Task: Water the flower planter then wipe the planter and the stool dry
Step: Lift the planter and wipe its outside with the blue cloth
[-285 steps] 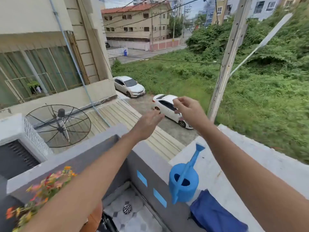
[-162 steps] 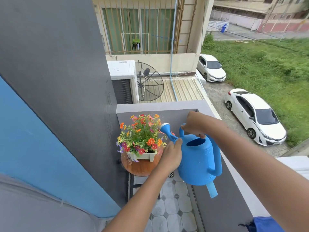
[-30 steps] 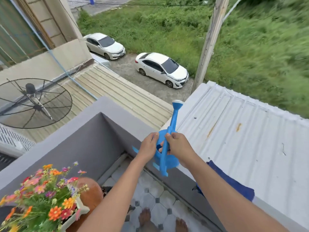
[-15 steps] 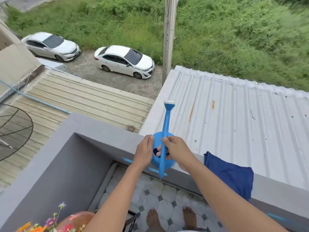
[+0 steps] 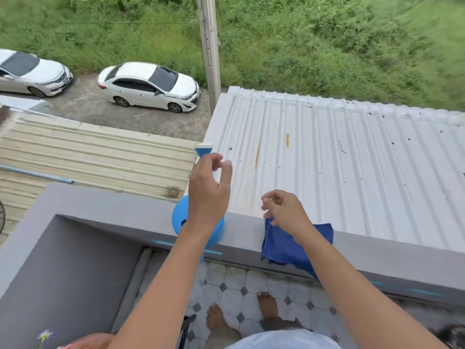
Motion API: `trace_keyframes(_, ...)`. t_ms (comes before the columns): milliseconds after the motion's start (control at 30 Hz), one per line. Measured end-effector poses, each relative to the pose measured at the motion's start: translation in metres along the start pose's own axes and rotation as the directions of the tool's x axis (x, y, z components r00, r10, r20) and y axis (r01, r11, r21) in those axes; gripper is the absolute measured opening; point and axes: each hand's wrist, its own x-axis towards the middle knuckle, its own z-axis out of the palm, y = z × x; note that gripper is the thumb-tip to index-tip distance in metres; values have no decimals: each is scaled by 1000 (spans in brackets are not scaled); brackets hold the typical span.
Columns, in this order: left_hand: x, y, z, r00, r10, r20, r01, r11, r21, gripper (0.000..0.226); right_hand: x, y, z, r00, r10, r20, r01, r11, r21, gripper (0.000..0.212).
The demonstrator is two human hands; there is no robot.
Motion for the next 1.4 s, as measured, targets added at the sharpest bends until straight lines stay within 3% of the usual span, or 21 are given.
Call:
trace_keyframes(100, -32, 7, 63, 968, -55, 246, 42, 997, 57, 25, 6, 41, -43, 995, 26, -92, -34, 996, -88, 13)
trace_keyframes(167, -59, -5, 102, 896, -203, 396, 134, 972, 194, 31, 8, 68, -65, 990, 52, -133, -72, 987, -145, 14)
trace_keyframes(233, -87, -20, 134, 799, -387, 460, 246, 909, 338, 39, 8, 95, -82, 986, 76, -145, -102, 979, -176, 16)
trace_keyframes(300, -112, -31, 155, 742, -494, 452, 290, 846, 448, 47, 8, 120, -93, 987, 79, -138, -107, 972, -211, 20)
trace_keyframes(467, -132, -33, 180, 780, -533, 328, 339, 801, 494, 57, 8, 159, -109, 986, -6, -167, -50, 943, -328, 24)
trace_keyframes(567, -127, -36, 186, 711, -612, 345, 439, 770, 462, 51, 14, 173, -114, 973, 32, -231, -151, 840, -521, 47)
trace_keyframes(633, -121, -39, 185, 653, -669, 355, 526, 738, 423, 44, 18, 177, -116, 974, 70, -214, -191, 759, -623, 45)
trace_keyframes(700, -117, -40, 183, 631, -675, 382, 561, 737, 377, 26, 22, 180, -118, 981, 56, -185, -163, 754, -636, 41)
trace_keyframes(767, -116, -35, 183, 659, -633, 407, 546, 774, 320, 17, 25, 182, -120, 984, 40, -171, -136, 789, -599, 42)
trace_keyframes(867, -125, -20, 186, 729, -528, 436, 491, 847, 205, 18, 31, 183, -126, 990, 46, -130, -105, 864, -493, 39)
trace_keyframes(933, -133, -9, 193, 729, -457, 509, 466, 876, 119, 27, 33, 184, -133, 992, 53, -116, -89, 939, -331, 26)
trace_keyframes(1000, -140, 3, 201, 610, -402, 683, 499, 864, 64, 40, 36, 182, -144, 989, 79, -127, -103, 976, -194, 15)
trace_keyframes(1067, -147, 10, 209, 473, -347, 810, 569, 822, 19, 41, 38, 181, -154, 986, 118, -114, -133, 983, -130, 21)
trace_keyframes(1100, -149, 10, 213, 495, -344, 798, 550, 835, 18, 36, 39, 180, -158, 985, 138, -105, -149, 983, -111, 25)
trace_keyframes(1200, -150, 1, 219, 741, -384, 550, 313, 923, 224, 30, 38, 180, -162, 985, 155, -78, -160, 986, -52, 25)
trace_keyframes(1233, -150, -4, 220, 768, -399, 501, 275, 912, 305, 33, 37, 180, -162, 987, 146, -68, -149, 988, -40, 24)
trace_keyframes(1333, -154, -12, 224, 726, -466, 506, 268, 869, 416, 44, 32, 183, -155, 994, 97, -51, -99, 994, -36, 29)
trace_keyframes(1400, -155, -12, 227, 752, -435, 494, 242, 881, 406, 33, 30, 185, -151, 997, 58, -47, -60, 997, -53, 35)
